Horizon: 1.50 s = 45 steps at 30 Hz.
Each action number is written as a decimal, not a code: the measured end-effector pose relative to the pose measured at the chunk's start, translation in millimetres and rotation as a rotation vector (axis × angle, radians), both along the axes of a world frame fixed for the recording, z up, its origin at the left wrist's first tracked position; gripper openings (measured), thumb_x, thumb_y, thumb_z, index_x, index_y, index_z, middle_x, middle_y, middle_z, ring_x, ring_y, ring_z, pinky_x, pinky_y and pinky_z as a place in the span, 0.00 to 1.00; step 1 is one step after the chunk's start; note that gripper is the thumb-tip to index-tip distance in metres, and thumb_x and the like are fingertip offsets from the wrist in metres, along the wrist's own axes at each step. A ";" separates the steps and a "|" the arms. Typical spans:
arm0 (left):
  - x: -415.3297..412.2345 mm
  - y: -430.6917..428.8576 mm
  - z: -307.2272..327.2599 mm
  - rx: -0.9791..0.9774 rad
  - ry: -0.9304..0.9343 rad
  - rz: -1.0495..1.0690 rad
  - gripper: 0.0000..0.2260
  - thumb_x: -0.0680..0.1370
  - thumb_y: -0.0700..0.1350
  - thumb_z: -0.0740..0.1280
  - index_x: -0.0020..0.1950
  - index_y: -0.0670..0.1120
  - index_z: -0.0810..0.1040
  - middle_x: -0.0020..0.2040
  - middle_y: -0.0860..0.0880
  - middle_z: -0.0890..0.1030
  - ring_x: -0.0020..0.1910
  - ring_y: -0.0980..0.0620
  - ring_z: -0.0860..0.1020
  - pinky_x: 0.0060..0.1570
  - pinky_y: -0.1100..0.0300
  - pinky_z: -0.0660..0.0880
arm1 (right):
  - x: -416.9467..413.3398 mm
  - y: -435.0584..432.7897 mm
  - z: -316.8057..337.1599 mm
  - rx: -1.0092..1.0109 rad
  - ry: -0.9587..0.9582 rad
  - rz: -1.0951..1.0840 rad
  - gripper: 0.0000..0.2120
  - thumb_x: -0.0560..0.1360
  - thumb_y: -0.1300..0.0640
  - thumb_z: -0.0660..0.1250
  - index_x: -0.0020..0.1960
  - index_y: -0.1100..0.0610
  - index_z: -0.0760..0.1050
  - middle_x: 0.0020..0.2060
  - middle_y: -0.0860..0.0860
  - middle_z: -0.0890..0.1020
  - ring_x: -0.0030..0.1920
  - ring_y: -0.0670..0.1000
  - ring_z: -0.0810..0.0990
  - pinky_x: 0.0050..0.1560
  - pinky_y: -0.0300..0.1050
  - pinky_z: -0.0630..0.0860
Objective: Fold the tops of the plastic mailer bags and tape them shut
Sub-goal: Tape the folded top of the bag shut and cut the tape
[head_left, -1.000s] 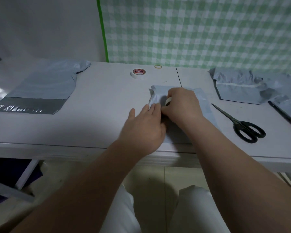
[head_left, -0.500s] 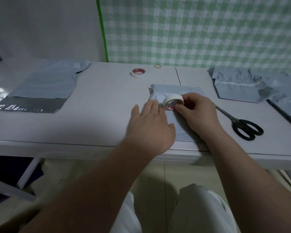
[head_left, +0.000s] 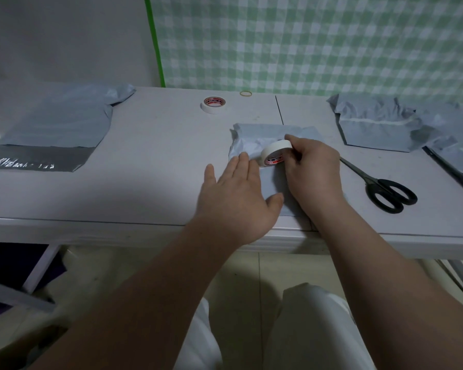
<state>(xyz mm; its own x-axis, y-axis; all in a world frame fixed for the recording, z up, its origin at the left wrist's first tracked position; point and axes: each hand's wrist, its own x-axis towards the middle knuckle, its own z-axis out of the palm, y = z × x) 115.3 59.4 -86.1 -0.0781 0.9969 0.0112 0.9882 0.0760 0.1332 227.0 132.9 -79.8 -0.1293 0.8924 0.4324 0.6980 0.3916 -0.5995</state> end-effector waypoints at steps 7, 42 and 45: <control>0.0 -0.4 1.5 -0.011 0.031 -0.005 0.33 0.79 0.63 0.47 0.78 0.44 0.47 0.79 0.47 0.45 0.77 0.52 0.45 0.73 0.43 0.41 | 6.0 -2.7 2.2 0.010 -0.090 -0.071 0.21 0.77 0.66 0.57 0.68 0.57 0.72 0.51 0.62 0.78 0.54 0.60 0.75 0.49 0.43 0.64; 16.3 8.6 13.5 -0.082 0.080 0.093 0.33 0.80 0.61 0.45 0.78 0.42 0.47 0.79 0.45 0.44 0.77 0.49 0.42 0.72 0.39 0.38 | 10.6 0.9 -0.6 -0.059 -0.062 -0.034 0.21 0.78 0.61 0.58 0.69 0.48 0.71 0.52 0.55 0.82 0.53 0.58 0.77 0.48 0.50 0.73; 28.0 12.8 10.2 -0.064 0.033 0.019 0.31 0.81 0.57 0.46 0.78 0.41 0.44 0.79 0.46 0.43 0.77 0.51 0.42 0.73 0.40 0.39 | 10.8 2.9 -1.5 -0.055 -0.057 -0.040 0.21 0.78 0.60 0.58 0.69 0.47 0.71 0.51 0.54 0.82 0.52 0.57 0.77 0.47 0.47 0.71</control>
